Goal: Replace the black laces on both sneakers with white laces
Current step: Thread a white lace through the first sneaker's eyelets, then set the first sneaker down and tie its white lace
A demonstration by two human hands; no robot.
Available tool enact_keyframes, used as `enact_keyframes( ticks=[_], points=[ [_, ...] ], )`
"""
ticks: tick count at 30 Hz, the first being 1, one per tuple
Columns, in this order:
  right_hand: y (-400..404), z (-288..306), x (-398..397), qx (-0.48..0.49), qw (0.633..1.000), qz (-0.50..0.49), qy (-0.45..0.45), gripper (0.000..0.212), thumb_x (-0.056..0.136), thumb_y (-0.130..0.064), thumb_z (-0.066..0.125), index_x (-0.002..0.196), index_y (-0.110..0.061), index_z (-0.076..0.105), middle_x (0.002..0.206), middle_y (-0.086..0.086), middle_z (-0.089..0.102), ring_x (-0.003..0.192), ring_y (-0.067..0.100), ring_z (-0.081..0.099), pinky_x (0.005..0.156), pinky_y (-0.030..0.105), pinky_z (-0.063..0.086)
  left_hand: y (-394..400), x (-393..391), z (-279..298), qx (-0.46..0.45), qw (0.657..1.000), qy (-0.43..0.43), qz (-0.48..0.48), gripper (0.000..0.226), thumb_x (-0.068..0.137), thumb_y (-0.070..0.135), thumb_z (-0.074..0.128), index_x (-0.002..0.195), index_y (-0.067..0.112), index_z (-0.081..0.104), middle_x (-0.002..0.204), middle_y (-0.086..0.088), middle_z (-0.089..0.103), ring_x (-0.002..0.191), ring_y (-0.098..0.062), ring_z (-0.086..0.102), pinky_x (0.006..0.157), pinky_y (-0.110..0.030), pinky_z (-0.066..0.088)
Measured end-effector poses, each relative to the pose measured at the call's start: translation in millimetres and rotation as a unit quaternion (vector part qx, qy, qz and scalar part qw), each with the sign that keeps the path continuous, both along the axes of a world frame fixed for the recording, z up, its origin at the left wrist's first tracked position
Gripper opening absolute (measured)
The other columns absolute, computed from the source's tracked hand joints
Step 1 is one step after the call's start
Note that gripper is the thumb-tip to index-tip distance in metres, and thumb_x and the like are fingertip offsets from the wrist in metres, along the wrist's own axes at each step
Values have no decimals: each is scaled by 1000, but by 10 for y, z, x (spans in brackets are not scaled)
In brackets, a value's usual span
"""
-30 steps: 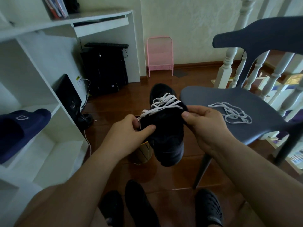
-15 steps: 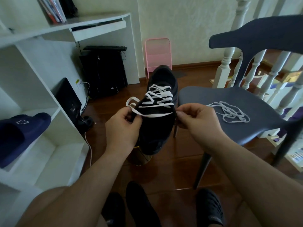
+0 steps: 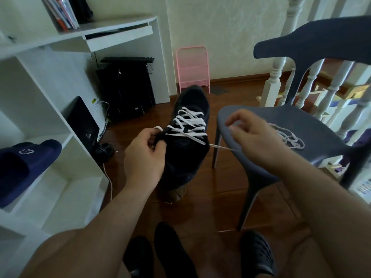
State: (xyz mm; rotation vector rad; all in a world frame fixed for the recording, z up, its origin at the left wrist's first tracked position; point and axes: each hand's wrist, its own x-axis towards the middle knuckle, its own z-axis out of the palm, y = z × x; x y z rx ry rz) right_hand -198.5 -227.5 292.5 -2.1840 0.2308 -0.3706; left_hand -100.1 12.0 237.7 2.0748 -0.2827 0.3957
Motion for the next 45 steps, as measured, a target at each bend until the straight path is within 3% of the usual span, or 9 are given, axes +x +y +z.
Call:
enact_keyframes(
  ticks=[5, 11, 14, 17, 20, 28, 33, 36, 45],
  points=[
    [243, -238, 49, -86, 990, 36, 107, 39, 92, -65, 62, 108, -30, 56, 98, -11, 63, 88, 3, 58, 69, 25, 46, -108, -81, -97, 14, 999, -9, -28, 10, 101, 28, 63, 108, 35, 65, 79, 8, 66, 71, -12, 63, 70, -44, 57],
    [213, -336, 148, -103, 988, 25, 112, 22, 100, -42, 61, 98, -21, 56, 91, -6, 61, 84, 11, 59, 62, 25, 40, -175, -158, -121, 52, 997, -2, -61, 19, 103, 33, 63, 122, 32, 67, 89, 9, 66, 72, -7, 62, 70, -37, 56],
    [219, -379, 161, -45, 997, 8, 61, 15, 102, -29, 54, 102, -14, 58, 92, 3, 65, 88, 20, 60, 64, 27, 43, -251, -203, -35, -87, 976, 173, -103, 32, 103, 23, 64, 135, 29, 65, 103, 10, 71, 83, 2, 67, 79, -29, 57],
    [254, -427, 149, -7, 999, -32, 25, 17, 103, -30, 51, 96, -15, 55, 86, 3, 63, 76, 16, 57, 54, 21, 38, -331, -269, 82, -250, 893, 344, -145, 29, 106, 27, 57, 131, 32, 71, 114, 5, 77, 103, -13, 73, 82, -31, 56],
    [338, -494, 134, -23, 999, -13, 23, 19, 103, -29, 51, 92, -13, 50, 80, 4, 61, 69, 20, 54, 53, 24, 38, -330, -272, 86, -303, 871, 372, -106, 23, 106, 44, 60, 116, 31, 76, 105, 9, 80, 100, -15, 76, 88, -42, 59],
    [352, -648, 170, -83, 994, 24, 67, 12, 104, -28, 51, 97, -18, 52, 82, 2, 62, 77, 23, 60, 66, 40, 47, -297, -115, 18, -464, 802, 376, 10, 22, 114, 22, 43, 121, 12, 62, 107, -2, 77, 82, -15, 77, 70, -32, 57],
    [229, -1284, 478, -122, 973, 42, 194, 14, 104, -28, 51, 103, -14, 51, 112, 18, 67, 105, 38, 62, 77, 36, 41, -454, -8, -528, -303, 815, 493, 32, 20, 111, 13, 48, 98, 13, 63, 86, -5, 73, 62, -16, 62, 54, -29, 54],
    [218, -1842, 517, -117, 952, 66, 275, 13, 105, -27, 52, 103, -16, 47, 119, 21, 65, 111, 39, 61, 79, 36, 41, -496, 28, -1109, -239, 798, 553, 26, 25, 110, 5, 44, 91, 11, 60, 55, -1, 64, 59, -18, 58, 71, -38, 60],
    [187, -3490, 201, 15, 927, -10, 376, 12, 103, -26, 56, 93, -24, 49, 97, 3, 60, 102, 32, 61, 78, 32, 40, -684, 129, -2918, -198, 777, 588, 110, 28, 109, 11, 44, 126, 3, 65, 73, -7, 58, 58, -22, 57, 60, -32, 51]
  ],
)
